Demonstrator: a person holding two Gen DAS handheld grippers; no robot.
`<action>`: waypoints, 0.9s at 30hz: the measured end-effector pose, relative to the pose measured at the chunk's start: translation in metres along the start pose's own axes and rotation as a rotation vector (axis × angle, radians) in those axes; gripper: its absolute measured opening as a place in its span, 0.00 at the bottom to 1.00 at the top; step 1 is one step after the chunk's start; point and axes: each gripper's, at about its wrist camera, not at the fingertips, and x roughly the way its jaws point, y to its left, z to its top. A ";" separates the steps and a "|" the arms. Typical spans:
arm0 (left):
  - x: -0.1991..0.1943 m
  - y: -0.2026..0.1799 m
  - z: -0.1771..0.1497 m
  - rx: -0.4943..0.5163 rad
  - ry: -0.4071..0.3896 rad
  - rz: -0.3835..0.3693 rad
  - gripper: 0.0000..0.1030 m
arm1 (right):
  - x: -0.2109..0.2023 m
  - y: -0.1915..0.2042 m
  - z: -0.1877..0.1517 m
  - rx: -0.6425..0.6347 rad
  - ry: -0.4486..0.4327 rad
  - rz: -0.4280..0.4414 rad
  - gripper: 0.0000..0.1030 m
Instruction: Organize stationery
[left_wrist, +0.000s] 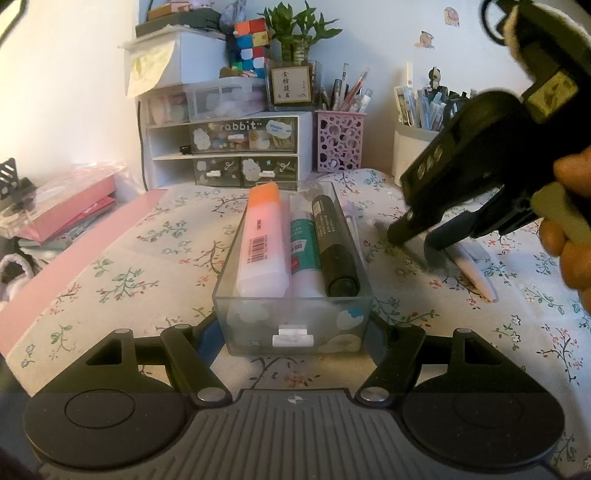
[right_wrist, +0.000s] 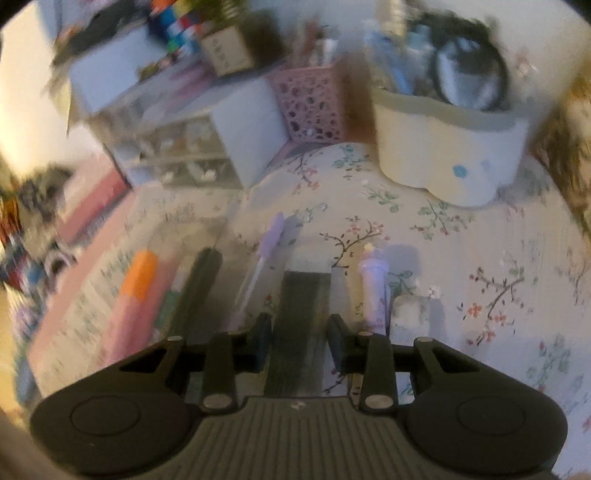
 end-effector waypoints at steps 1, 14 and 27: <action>0.000 0.000 0.000 0.002 0.001 0.001 0.70 | -0.002 -0.004 0.001 0.037 -0.002 0.018 0.34; -0.002 0.002 0.001 0.004 0.018 -0.004 0.70 | 0.000 -0.011 0.002 0.112 0.051 0.092 0.31; -0.006 0.019 -0.003 -0.004 0.005 0.019 0.70 | 0.011 0.048 -0.014 -0.259 0.061 -0.072 0.54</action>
